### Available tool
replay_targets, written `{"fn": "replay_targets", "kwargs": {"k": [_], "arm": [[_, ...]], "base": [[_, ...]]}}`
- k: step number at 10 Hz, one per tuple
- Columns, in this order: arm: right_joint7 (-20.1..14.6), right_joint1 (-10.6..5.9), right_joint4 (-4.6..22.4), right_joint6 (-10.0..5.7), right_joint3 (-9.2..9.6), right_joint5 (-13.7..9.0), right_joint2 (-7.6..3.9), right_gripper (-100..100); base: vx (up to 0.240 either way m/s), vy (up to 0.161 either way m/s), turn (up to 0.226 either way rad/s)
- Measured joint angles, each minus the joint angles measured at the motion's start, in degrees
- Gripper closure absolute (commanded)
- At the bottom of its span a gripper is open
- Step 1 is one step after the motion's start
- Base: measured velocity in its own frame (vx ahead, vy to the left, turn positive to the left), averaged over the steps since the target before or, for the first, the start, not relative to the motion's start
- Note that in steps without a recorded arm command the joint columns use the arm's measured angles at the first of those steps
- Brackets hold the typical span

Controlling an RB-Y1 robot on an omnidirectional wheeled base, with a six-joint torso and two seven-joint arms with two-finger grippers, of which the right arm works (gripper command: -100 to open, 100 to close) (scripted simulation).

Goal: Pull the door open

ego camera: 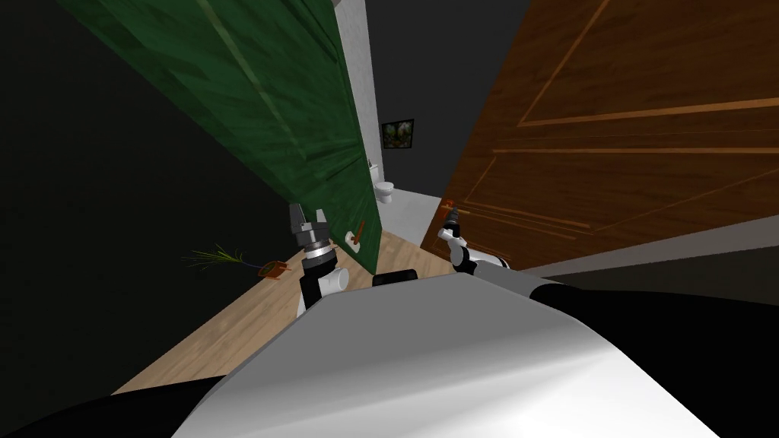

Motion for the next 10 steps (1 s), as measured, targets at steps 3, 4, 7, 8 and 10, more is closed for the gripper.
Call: {"fn": "replay_targets", "kwargs": {"k": [3,4,7,8,10], "arm": [[-1.1,0.45,-0.8,0.71,-2.10,2.0,-0.15,-100],[-1.7,0.35,-0.1,0.31,-2.82,2.8,-0.43,-100],[-1.7,0.26,-0.2,0.27,-2.84,2.8,-0.51,100],[-1.7,0.30,-0.1,0.31,-2.82,2.8,-0.47,100],[-1.7,0.38,0.0,0.37,-2.80,2.8,-0.39,100]], "base": [[0.090,-0.059,-0.005],[0.069,-0.039,-0.001],[-0.020,0.011,0.002],[-0.011,0.006,0.001],[0.000,0.000,0.000]]}}
